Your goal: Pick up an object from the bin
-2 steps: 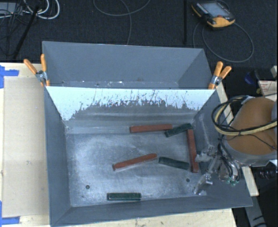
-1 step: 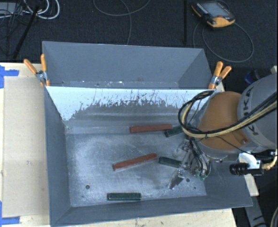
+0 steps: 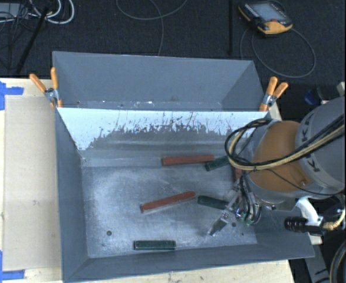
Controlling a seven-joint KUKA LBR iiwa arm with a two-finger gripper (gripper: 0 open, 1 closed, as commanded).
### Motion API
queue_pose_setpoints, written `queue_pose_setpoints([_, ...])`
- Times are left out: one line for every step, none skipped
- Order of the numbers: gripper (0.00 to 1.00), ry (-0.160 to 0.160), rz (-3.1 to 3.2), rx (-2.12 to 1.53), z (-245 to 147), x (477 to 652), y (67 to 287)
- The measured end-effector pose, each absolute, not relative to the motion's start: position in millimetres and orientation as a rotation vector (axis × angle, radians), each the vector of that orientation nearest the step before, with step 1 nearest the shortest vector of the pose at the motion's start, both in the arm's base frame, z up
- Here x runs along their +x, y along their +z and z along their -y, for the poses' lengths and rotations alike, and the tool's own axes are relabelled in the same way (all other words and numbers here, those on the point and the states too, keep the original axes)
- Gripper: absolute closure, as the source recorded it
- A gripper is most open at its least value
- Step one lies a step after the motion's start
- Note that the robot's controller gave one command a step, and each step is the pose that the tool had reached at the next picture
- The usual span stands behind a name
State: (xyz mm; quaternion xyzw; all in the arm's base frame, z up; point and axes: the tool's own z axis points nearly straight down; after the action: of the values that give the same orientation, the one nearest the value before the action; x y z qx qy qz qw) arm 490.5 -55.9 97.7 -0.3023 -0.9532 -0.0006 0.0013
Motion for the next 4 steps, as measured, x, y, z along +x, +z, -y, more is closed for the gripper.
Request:
queue_pose_setpoints([1.00,0.005,3.015,-0.901,3,589.9,77])
queue_pose_setpoints([1.00,0.005,3.015,-0.902,3,589.8,77])
queue_pose_setpoints([1.00,0.006,3.013,-0.901,3,588.5,80])
queue_pose_setpoints([1.00,0.003,3.008,-0.898,3,587.0,96])
